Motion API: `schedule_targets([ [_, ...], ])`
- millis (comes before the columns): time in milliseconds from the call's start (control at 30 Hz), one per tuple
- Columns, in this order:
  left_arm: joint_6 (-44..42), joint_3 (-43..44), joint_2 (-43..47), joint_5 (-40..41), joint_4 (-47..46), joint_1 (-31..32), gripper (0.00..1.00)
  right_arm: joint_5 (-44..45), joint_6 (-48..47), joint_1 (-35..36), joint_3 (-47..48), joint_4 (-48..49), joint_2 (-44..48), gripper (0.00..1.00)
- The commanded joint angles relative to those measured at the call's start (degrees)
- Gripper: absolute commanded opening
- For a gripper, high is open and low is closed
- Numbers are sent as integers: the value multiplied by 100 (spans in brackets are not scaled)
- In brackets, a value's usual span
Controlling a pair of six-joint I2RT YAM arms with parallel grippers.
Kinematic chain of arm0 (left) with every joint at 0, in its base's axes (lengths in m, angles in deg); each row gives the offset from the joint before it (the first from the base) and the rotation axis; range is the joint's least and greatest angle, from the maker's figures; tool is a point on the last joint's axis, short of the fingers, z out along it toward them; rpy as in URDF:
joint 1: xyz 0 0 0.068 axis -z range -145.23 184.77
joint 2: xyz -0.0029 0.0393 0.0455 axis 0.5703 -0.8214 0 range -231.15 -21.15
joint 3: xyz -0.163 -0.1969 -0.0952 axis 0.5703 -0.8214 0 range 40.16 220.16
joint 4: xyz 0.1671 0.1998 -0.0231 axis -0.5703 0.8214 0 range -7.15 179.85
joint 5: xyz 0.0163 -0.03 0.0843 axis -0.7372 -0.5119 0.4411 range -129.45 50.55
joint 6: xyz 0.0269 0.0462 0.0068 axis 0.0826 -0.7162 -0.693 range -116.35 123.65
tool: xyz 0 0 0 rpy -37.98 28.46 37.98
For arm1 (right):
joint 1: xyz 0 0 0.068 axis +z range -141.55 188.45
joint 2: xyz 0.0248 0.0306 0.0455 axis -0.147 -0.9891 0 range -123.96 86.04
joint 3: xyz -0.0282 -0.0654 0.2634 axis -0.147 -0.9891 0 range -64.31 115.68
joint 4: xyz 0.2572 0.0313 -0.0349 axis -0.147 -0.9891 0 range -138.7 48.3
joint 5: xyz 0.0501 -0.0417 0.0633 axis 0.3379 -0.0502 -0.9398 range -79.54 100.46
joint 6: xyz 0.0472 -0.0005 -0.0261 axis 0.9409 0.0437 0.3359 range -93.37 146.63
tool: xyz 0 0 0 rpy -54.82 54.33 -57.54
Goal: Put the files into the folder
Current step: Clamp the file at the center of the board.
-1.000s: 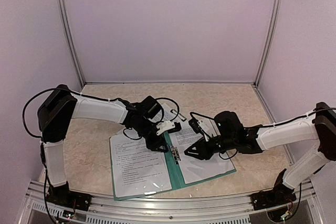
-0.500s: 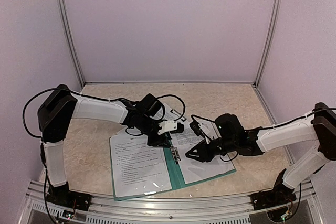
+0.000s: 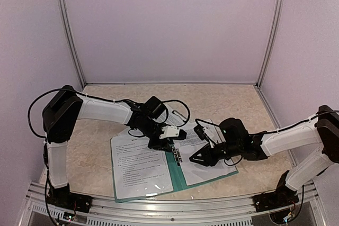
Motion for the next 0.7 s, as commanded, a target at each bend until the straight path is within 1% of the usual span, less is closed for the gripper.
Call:
schedule_targets([
  [0, -296, 285, -227, -147, 208, 33, 36, -43, 65, -56, -62, 137, 133, 30],
  [167, -420, 399, -353, -138, 359, 33, 32, -29, 72, -55, -68, 107, 145, 30],
  [667, -517, 11, -232, -173, 330, 50, 22, -30, 111, -52, -62, 114, 109, 30],
])
